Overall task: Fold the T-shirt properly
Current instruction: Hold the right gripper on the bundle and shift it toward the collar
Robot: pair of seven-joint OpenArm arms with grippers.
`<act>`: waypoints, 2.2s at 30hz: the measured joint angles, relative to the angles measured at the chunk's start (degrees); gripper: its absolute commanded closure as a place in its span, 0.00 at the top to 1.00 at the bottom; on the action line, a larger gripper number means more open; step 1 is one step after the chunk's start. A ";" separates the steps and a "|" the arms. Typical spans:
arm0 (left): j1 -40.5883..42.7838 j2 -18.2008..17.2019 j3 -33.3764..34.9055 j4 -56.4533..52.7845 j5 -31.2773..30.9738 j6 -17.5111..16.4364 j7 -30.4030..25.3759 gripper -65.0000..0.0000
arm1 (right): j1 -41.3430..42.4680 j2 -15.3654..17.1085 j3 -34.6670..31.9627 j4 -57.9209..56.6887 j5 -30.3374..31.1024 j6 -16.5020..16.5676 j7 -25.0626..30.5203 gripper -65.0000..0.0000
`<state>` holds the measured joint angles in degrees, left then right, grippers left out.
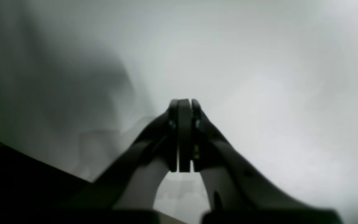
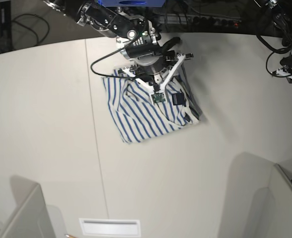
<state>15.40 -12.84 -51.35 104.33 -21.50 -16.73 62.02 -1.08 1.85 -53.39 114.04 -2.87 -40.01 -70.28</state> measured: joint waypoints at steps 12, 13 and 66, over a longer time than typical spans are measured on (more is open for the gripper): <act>-0.13 0.04 0.02 0.00 -0.83 -0.02 0.00 0.00 | -0.37 0.81 0.28 -0.09 -0.85 0.09 -0.24 0.80; -0.13 0.00 0.02 0.00 -0.85 -0.02 0.00 0.00 | -0.22 0.79 0.28 -0.33 -0.85 0.11 -0.09 0.80; -0.17 -0.02 0.39 -0.37 -0.68 -0.02 -0.02 0.00 | -1.84 2.36 -2.38 -6.45 14.78 -0.02 8.79 0.11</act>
<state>15.22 -12.86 -50.96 103.96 -22.17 -16.75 62.00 -2.92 4.21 -55.77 107.59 11.90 -40.03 -61.49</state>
